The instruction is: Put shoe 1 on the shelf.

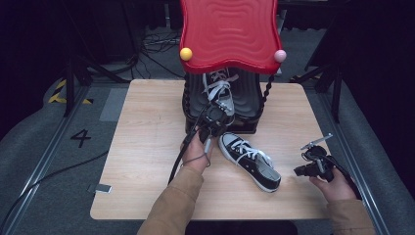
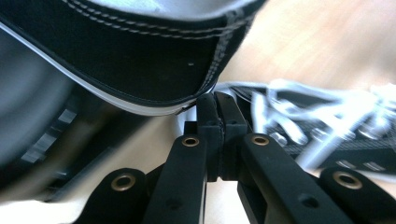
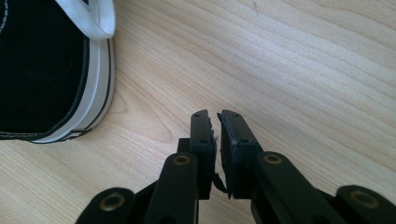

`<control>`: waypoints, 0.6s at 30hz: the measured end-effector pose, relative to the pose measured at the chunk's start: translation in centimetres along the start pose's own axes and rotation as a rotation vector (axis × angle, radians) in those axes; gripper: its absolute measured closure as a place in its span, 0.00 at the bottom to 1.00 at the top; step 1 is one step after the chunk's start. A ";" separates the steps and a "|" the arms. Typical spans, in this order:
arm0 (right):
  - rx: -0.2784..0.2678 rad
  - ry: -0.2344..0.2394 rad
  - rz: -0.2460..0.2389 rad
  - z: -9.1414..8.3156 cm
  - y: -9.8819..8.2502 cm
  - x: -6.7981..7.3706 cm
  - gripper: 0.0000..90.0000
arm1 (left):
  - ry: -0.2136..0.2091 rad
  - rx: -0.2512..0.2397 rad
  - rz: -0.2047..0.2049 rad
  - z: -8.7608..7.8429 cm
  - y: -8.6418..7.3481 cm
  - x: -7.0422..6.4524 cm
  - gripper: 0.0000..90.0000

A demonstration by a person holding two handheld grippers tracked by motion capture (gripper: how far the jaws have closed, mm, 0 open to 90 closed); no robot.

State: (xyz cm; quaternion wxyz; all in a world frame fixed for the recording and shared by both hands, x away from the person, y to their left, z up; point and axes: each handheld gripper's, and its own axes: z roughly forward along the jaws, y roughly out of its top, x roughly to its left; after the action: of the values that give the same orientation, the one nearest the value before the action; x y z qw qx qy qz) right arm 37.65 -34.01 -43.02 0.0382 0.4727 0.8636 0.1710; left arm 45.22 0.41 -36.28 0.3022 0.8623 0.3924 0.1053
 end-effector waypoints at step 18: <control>-0.001 0.005 0.012 0.2 -0.2 -0.2 0.92 | 0.045 -0.023 -0.078 0.0 2.1 2.8 1.00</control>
State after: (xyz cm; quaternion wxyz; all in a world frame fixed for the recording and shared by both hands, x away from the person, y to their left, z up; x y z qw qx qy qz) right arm 37.69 -34.24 -43.27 0.0352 0.4776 0.8607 0.1729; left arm 48.34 1.43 -35.15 0.3070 0.8404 0.4310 0.1173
